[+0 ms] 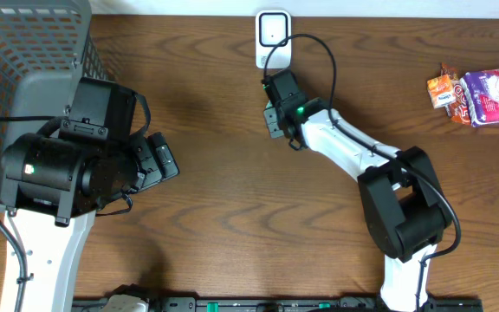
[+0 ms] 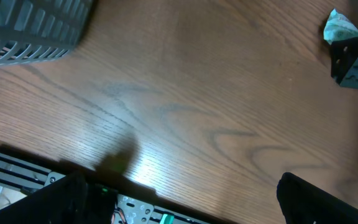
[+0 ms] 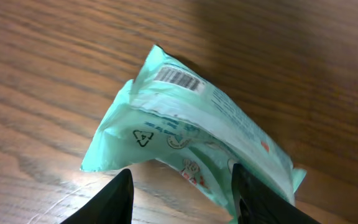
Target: Scan the item barcode
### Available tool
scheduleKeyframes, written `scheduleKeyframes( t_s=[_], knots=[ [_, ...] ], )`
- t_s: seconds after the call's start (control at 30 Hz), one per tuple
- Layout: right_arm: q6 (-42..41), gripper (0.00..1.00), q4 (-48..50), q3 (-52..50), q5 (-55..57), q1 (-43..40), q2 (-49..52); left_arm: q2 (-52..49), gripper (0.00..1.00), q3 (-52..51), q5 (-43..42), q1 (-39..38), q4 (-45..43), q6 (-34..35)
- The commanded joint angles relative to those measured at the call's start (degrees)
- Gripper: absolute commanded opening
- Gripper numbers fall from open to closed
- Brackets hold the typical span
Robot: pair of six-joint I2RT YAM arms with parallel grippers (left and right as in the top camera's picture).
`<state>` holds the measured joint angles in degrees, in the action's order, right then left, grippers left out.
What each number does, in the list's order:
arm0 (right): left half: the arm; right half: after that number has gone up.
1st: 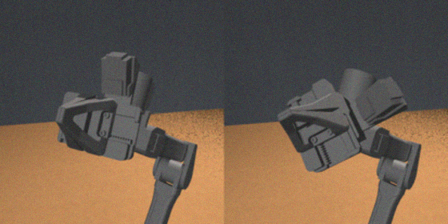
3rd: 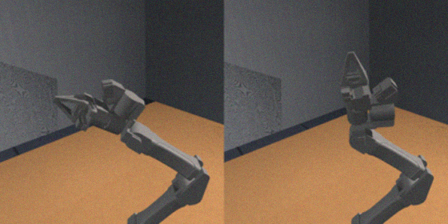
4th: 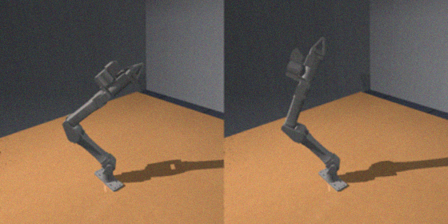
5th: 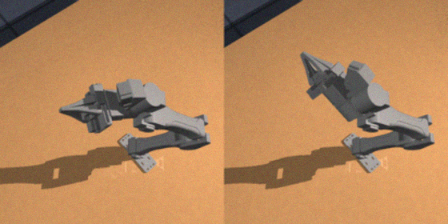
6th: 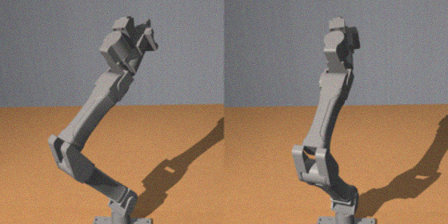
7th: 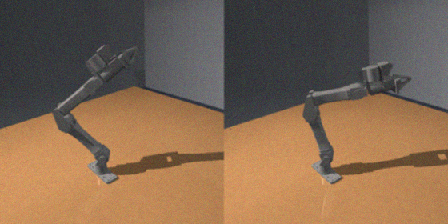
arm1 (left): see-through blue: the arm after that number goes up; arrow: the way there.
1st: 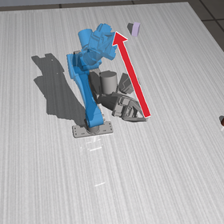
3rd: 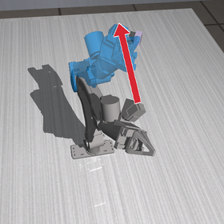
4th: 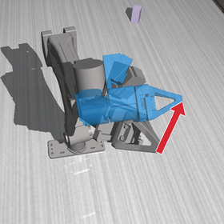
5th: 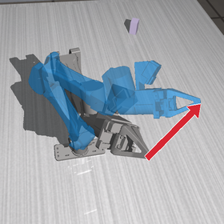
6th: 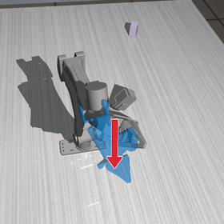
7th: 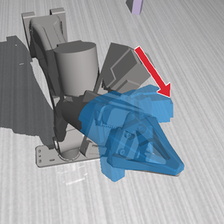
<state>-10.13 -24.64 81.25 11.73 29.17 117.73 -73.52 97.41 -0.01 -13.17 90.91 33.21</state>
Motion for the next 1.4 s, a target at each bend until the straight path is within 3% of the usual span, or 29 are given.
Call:
scheduleKeyframes(
  t_s=[0.0, 0.43, 0.53, 0.63, 0.7, 0.77, 0.83, 0.97, 1.1, 1.3, 1.37],
  knots=[
    [-2.7, 0.47, -0.5, -0.2, -1.0, -0.9, 0.4, -0.2, 0.98, 0.1, 0.7, 0.2, 0.1, 0.3],
    [-7.2, 0.48, -5.7, -0.2, 0.8, -1.1, -4.9, -0.2, 0.98, 0.1, 0.7, 0.2, 0.1, 0.3],
    [-13.9, 0.45, -6.9, -0.2, 0.8, -1.2, -7.7, -0.2, 0.98, 0.1, 0.7, 0.2, 0.1, 0.3],
    [-23.5, 0.31, -8.1, -0.2, -0.1, -2.0, -9.5, -0.2, 0.98, 0.1, 0.7, 0.2, 0.1, 0.3],
    [-29.8, 0.29, -8.6, -0.2, -2.3, -2.8, -9.6, -0.2, 0.98, 0.1, 0.7, 0.2, 0.1, 0.3],
    [-34.0, 0.36, -8.5, -0.2, -5.4, -4.0, -9.0, -0.2, 0.98, 0.1, 0.7, 0.2, 0.1, 0.3],
    [-37.4, 0.59, -8.5, -0.2, -7.1, -5.1, -8.3, -0.2, 0.98, 0.1, 0.7, 0.2, 0.1, 0.3],
    [-47.1, 0.69, -7.6, -0.5, -8.7, -7.1, -5.6, -0.2, 0.98, 0.1, 0.7, 0.2, 0.1, 0.3],
    [-53.9, 0.69, -2.1, -0.5, -16.2, -7.8, -1.6, -0.2, 0.98, 0.1, 0.7, 0.2, 0.1, 0.3],
    [-54.8, 0.68, 3.1, -0.5, -19.3, -6.9, 1.9, -0.2, 0.98, 0.1, 0.7, 0.2, 0.1, 0.3],
    [-54.4, 0.62, 3.0, -0.5, -18.2, -6.8, 2.2, -0.2, 0.98, 0.1, 0.7, 0.2, 0.1, 0.3]
  ],
)
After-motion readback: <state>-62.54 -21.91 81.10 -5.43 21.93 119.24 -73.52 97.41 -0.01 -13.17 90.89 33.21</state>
